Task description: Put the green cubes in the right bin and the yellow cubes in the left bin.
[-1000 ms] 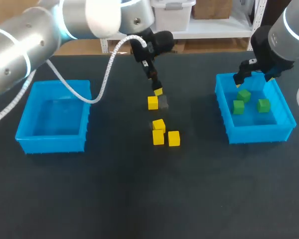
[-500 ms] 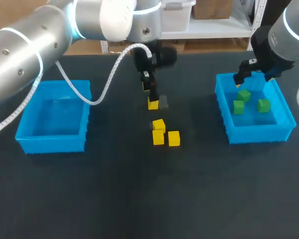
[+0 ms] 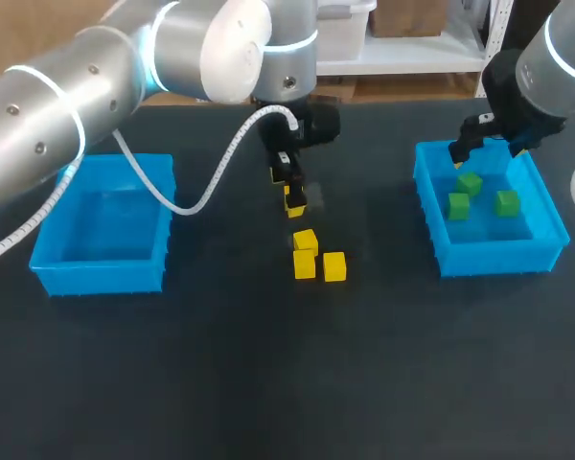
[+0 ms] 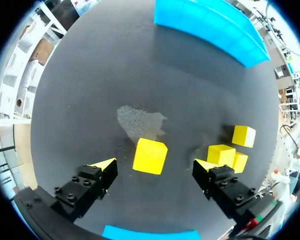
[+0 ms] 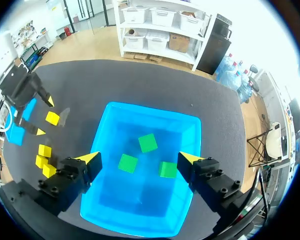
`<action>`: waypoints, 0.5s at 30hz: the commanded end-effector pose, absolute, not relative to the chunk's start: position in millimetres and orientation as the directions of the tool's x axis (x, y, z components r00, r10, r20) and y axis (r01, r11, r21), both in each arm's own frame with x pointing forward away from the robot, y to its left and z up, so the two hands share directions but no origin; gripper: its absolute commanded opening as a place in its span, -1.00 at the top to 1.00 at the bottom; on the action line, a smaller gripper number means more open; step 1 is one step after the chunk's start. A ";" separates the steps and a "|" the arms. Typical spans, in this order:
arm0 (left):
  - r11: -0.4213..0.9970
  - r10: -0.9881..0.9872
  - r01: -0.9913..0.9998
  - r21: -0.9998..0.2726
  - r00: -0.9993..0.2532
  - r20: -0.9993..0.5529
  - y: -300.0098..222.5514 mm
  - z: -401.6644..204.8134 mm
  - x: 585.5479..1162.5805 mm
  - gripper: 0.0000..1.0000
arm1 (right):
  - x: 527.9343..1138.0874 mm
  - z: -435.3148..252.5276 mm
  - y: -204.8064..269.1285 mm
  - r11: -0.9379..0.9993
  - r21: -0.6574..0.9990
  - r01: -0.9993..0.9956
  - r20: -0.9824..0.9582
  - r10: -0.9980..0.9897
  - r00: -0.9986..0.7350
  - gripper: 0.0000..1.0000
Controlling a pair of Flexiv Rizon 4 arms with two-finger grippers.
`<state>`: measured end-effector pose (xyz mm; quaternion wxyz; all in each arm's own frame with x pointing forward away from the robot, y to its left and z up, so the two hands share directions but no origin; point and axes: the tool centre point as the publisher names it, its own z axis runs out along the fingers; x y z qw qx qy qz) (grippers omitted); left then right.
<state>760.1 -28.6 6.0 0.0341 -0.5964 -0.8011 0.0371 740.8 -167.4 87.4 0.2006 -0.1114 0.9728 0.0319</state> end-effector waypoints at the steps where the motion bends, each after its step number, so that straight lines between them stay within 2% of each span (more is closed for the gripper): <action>1: 0.290 0.957 0.952 -0.094 -0.290 0.010 -33.4 3.8 764.2 -1.00 | 738.2 87.5 -167.7 0.974 0.015 -0.227 -0.403 -0.202 -0.893 -1.00; 15: 0.288 0.957 0.953 -0.091 -0.288 0.016 -42.8 -4.2 771.9 -1.00 | 738.2 87.5 -167.7 0.974 0.015 -0.227 -0.403 -0.202 -0.893 -1.00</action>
